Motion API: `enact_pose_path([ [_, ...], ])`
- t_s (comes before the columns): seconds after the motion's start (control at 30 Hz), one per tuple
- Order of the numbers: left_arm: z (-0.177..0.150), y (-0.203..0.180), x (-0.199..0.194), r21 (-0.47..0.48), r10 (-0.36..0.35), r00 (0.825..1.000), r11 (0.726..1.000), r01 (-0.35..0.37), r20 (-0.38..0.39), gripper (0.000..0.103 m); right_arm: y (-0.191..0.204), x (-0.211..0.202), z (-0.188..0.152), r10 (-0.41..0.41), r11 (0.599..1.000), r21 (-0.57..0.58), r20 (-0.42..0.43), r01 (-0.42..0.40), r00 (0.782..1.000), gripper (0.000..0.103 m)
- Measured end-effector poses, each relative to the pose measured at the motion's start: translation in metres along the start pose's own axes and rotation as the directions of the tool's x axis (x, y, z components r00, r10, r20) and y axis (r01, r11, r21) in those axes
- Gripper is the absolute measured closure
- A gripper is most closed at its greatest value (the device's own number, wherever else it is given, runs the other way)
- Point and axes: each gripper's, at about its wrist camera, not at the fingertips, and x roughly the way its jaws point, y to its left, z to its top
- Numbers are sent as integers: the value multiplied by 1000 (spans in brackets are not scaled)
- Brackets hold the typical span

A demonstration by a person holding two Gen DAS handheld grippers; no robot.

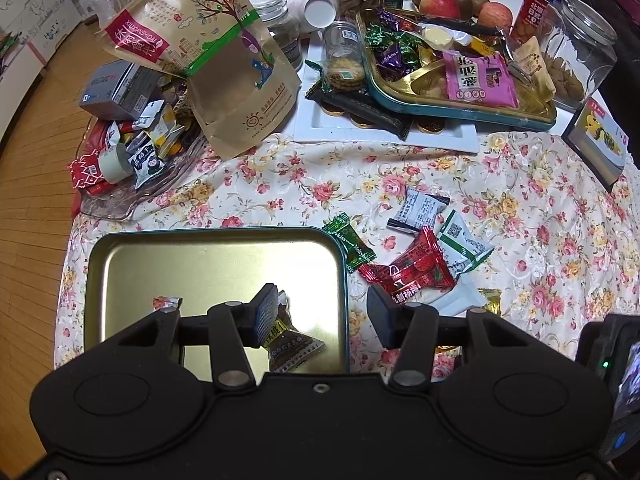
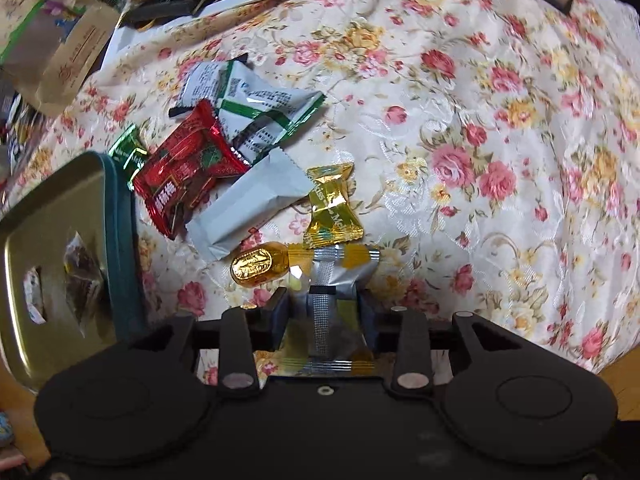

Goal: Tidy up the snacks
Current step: 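Grasp the silver-and-yellow candy packet with the right gripper, then lift the silver packet with the right gripper while the left gripper approaches a white packet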

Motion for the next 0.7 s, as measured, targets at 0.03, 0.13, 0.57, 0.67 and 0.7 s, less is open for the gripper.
enact_pose_path([
  [0.03,0,0,0,-1,-1,1000,1000,1,0,46,1,0,-1,-3,1000,-7,5,3,1000,65],
  [0.13,1,-1,-1,0,-9,1000,1000,9,1,46,2,2,-2,-2,1000,-27,11,2,1000,66],
  [0.57,0,-16,6,38,-7,1000,999,7,-11,46,20,6,-14,-55,980,-191,44,62,998,67],
  [0.67,0,-19,8,41,-10,1000,999,10,-15,46,10,4,-11,-55,983,-172,27,59,998,71],
  [0.7,1,-21,9,43,-10,1000,999,10,-16,46,4,3,-10,-63,984,-163,26,66,998,71],
])
